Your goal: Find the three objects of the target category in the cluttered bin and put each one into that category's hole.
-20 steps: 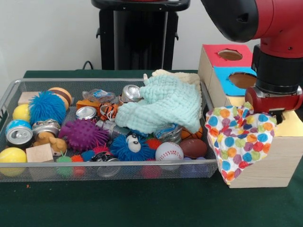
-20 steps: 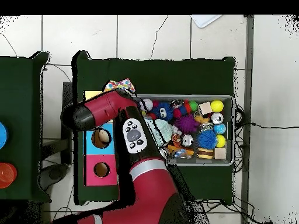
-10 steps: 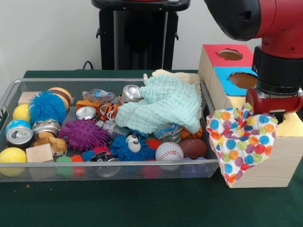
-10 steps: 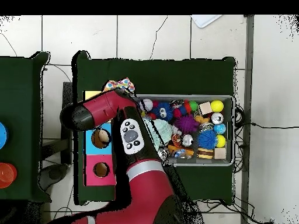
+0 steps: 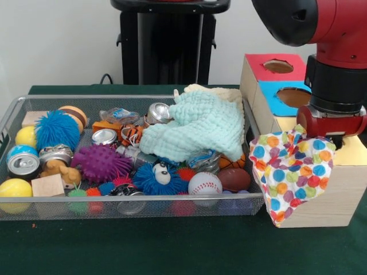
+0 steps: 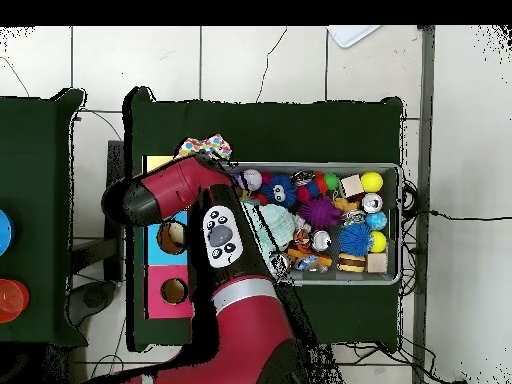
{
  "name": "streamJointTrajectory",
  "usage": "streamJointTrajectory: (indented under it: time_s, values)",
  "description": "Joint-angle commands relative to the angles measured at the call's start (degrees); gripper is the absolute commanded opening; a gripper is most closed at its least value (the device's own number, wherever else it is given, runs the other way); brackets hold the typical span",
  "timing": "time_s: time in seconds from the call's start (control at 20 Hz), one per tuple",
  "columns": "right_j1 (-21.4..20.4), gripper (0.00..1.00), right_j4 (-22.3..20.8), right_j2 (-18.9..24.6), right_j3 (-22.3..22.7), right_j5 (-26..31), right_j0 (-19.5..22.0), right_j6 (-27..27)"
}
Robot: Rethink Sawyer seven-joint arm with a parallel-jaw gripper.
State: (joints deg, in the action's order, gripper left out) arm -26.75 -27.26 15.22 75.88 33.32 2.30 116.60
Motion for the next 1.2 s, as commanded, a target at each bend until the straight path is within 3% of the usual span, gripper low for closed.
streamJointTrajectory:
  time_s: [0.05,0.5,1.2]
  values:
    - [2.5,1.0,0.4,0.1,11.2,5.0,1.5,-0.8]
    - [-3.6,1.0,4.2,2.7,14.9,10.2,4.0,-4.4]
    - [-6.8,1.0,8.2,5.4,11.2,19.5,5.7,-8.3]
